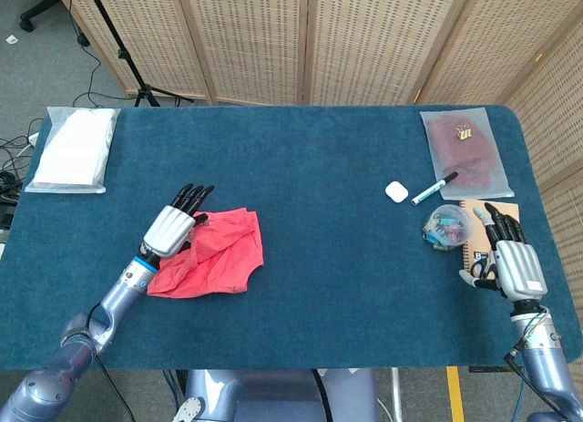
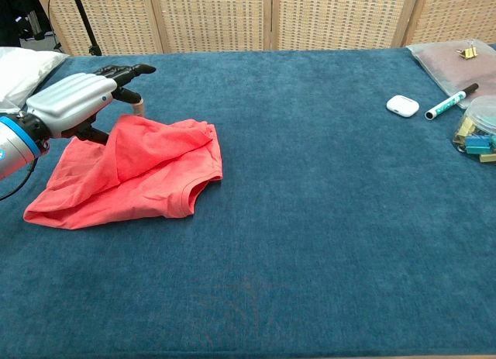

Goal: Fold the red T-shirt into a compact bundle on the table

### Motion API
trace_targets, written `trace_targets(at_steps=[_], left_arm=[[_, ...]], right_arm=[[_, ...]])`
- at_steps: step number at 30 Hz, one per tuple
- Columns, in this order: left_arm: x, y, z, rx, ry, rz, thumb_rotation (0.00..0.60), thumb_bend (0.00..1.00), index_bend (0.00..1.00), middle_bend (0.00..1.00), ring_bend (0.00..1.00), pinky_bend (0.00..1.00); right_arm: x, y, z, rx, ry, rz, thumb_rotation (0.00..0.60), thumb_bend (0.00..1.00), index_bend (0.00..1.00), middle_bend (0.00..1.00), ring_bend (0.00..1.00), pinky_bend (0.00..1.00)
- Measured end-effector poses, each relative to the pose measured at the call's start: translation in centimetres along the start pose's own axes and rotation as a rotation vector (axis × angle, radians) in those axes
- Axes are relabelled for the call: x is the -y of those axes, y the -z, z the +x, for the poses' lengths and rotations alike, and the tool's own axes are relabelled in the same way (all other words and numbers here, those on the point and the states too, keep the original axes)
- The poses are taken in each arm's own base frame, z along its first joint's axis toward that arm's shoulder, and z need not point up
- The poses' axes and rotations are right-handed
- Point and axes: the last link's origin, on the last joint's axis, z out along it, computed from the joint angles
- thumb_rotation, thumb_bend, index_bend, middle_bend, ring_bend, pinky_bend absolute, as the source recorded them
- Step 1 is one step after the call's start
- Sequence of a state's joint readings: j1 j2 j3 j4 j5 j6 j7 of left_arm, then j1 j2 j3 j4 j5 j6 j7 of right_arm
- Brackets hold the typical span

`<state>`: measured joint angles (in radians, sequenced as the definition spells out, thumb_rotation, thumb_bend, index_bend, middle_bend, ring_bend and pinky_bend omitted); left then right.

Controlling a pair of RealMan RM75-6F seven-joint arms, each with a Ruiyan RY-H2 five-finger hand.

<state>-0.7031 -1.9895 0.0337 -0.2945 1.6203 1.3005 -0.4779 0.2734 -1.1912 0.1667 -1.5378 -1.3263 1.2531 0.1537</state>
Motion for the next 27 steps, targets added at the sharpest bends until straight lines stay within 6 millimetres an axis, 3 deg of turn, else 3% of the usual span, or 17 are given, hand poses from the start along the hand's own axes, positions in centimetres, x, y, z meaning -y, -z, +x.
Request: trace_targets(at_steps=[8,25,27], left_arm=[[-1.8,-0.1,1.1,-0.049,-0.179,-0.164,0.600,0.57,0.64,0.00,0.00,0.00],[-6.1,-0.5,0.4,-0.051,-0.448,-0.475,0.600,0.55,0.64,0.00,0.00,0.00],[-6.5,-0.7,0.2,-0.050,-0.457,-0.490,0.600,0.54,0.59,0.00,0.00,0.00]], right_arm=[[0.0,0.1,0.0,0.001,-0.002,-0.001,0.600,0.00,0.00,0.00,0.00,0.00],[0.1,0.2,0.2,0.004,-0.004,-0.001,0.600,0.00,0.00,0.00,0.00,0.00],[0.1,0.2,0.2,0.004,-0.005,-0.002,0.600,0.00,0.00,0.00,0.00,0.00]])
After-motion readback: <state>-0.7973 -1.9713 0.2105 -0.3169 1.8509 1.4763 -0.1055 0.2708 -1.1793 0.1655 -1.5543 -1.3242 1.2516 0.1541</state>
